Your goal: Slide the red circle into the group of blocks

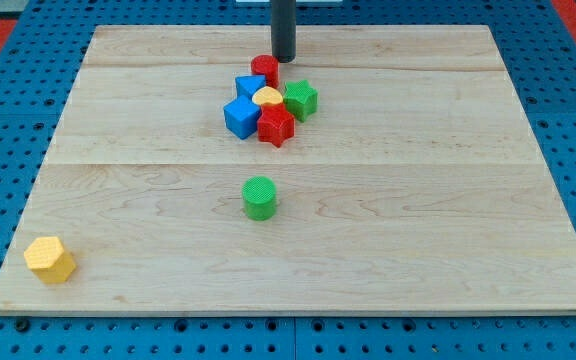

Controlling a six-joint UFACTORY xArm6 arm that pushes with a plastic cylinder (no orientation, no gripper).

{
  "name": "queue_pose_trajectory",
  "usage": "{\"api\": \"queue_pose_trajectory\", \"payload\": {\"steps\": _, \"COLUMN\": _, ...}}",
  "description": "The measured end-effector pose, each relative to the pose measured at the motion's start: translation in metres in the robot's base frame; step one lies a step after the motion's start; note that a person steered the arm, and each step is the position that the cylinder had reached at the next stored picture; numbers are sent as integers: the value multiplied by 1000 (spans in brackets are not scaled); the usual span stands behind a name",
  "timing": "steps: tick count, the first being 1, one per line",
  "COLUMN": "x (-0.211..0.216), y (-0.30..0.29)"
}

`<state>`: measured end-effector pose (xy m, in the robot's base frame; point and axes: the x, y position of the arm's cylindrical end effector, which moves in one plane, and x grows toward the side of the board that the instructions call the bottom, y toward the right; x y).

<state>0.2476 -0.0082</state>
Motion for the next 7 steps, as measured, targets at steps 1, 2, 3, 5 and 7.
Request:
{"api": "queue_pose_trajectory", "payload": {"steps": 1, "x": -20, "y": -42}}
{"api": "queue_pose_trajectory", "payload": {"steps": 2, "x": -10, "y": -62}}
{"api": "queue_pose_trajectory", "payload": {"steps": 3, "x": 21, "y": -37}}
{"api": "queue_pose_trajectory", "payload": {"steps": 5, "x": 25, "y": -23}}
{"api": "queue_pose_trajectory", "payload": {"steps": 7, "x": 25, "y": -10}}
